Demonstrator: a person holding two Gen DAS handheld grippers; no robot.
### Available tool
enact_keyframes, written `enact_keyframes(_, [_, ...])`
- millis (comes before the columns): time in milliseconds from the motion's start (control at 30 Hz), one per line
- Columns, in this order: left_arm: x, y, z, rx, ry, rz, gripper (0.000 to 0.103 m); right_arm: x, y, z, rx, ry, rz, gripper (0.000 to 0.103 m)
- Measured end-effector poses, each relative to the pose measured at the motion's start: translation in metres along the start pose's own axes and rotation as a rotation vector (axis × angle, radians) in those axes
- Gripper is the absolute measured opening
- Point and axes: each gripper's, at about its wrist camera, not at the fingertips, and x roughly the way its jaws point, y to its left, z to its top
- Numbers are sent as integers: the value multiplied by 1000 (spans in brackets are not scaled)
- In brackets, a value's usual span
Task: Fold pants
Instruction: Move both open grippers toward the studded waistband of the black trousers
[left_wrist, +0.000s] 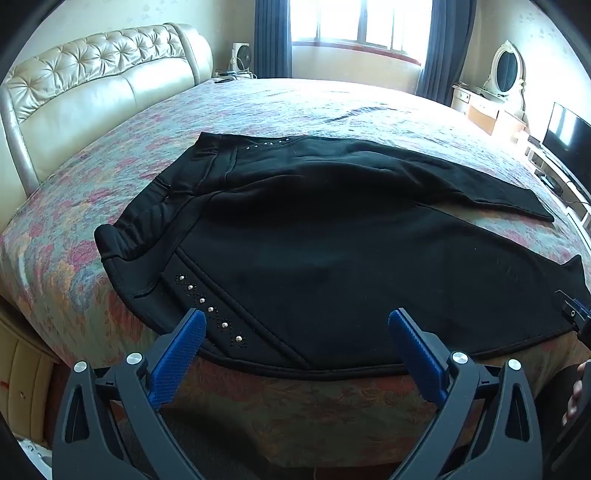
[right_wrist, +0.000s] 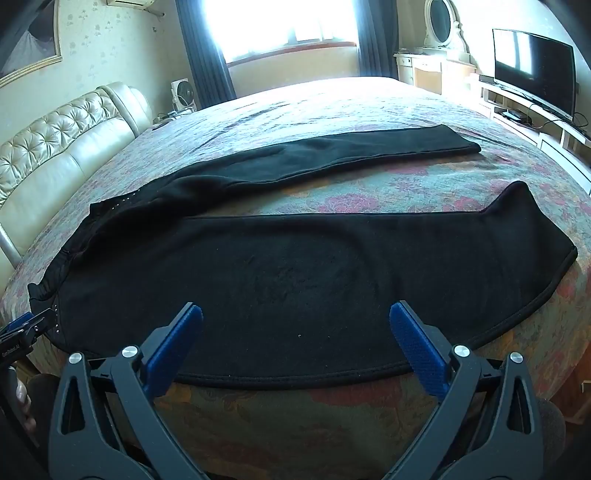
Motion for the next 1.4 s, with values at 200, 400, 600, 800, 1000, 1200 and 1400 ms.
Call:
enact_keyframes(200, [-2, -1, 0, -6, 3, -1, 99, 1, 0, -2, -1, 6, 2, 101])
enact_keyframes(400, [2, 3, -2, -3, -2, -1, 99, 1, 1, -3, 0, 9, 3, 101])
enact_keyframes(600, [-1, 3, -1, -6, -5, 2, 99, 3, 1, -3, 3, 15, 4, 101])
enact_keyframes(800, [-3, 2, 1, -4, -12, -5, 99, 4, 0, -4, 5, 22, 8, 101])
enact_keyframes(1000, [4, 16, 10, -42, 30, -73, 99, 11, 1, -5, 2, 42, 6, 101])
enact_keyframes(1200, [18, 27, 18, -28, 83, -62, 99, 22, 9, 2, -6, 59, 25, 101])
enact_keyframes(1400, [30, 41, 60, 26, 34, -46, 99, 35, 26, 19, -44, 60, 58, 101])
